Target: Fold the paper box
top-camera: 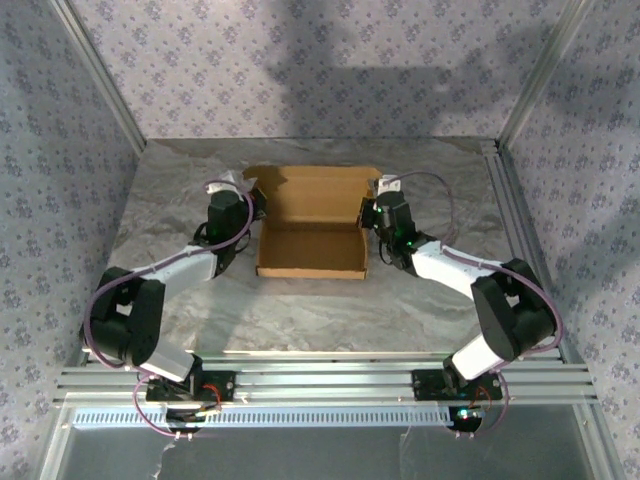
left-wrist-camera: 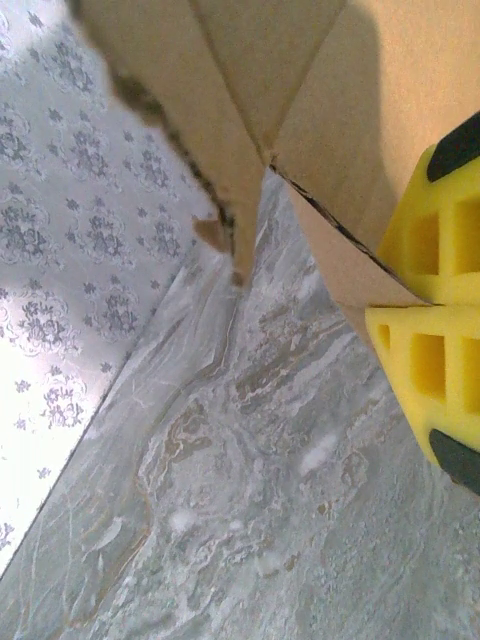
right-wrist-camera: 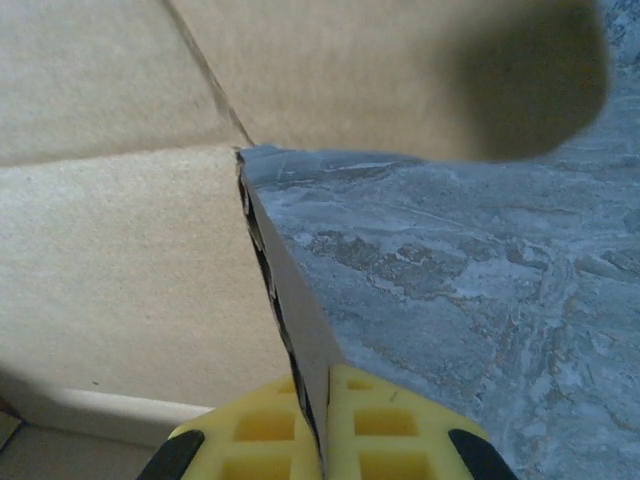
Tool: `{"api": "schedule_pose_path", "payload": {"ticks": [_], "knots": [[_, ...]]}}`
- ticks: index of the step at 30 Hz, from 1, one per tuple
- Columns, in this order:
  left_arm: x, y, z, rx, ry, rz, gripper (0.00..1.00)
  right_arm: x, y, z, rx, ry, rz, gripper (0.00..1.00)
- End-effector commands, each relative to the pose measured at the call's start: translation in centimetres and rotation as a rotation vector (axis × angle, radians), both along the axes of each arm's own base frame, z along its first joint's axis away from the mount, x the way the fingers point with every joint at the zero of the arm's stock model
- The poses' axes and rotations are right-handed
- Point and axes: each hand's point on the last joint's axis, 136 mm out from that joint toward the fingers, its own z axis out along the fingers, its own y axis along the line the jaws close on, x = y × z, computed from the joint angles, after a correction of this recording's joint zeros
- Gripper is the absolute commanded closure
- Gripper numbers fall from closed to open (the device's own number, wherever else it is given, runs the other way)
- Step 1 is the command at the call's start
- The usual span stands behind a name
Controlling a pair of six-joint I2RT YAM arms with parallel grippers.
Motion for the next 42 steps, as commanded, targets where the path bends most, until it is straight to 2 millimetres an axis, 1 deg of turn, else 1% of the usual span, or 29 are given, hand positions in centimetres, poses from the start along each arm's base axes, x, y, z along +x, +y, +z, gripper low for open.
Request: {"api": "schedule_pose_path", "payload": {"ticks": [1, 8, 12, 18, 22, 25, 31, 35, 38, 42], "knots": [[0.3, 0.3, 1.4, -0.105, -0.078, 0.015, 1.00, 0.3, 0.1, 0.7, 0.042, -0.056, -0.003, 1.00], [-1.7, 1.1, 1.0, -0.126, -0.085, 0.035, 1.00, -1.4, -0.3, 0.4, 0.048, -0.060, -0.044, 1.00], [-2.8, 1.5, 0.3, -0.141, -0.080, 0.051, 1.00, -2.5, 0.2, 0.1, 0.032, -0.056, -0.066, 1.00], [-4.4, 1.5, -0.9, -0.145, -0.070, 0.063, 0.98, -4.2, 0.6, -1.0, 0.004, -0.054, -0.114, 1.00], [-5.1, 1.4, -1.6, -0.158, -0.072, 0.064, 0.97, -5.0, 0.3, -1.8, 0.011, -0.056, -0.145, 1.00], [-5.6, 1.6, -1.8, -0.161, -0.072, 0.070, 0.97, -5.4, 0.3, -2.2, 0.038, -0.054, -0.149, 1.00], [-6.7, 2.2, -2.4, -0.154, -0.071, 0.083, 0.97, -6.3, 1.1, -2.8, 0.039, -0.051, -0.110, 1.00], [-7.3, 2.5, -3.0, -0.142, -0.065, 0.084, 0.98, -6.9, 0.9, -3.3, 0.033, -0.035, -0.111, 1.00], [-7.6, 2.9, -3.6, -0.141, -0.061, 0.097, 0.99, -7.2, 0.7, -3.3, 0.036, -0.025, -0.125, 1.00], [-7.9, 2.8, -4.0, -0.149, -0.059, 0.090, 1.00, -7.5, 0.9, -3.1, 0.032, -0.022, -0.127, 1.00]]}}
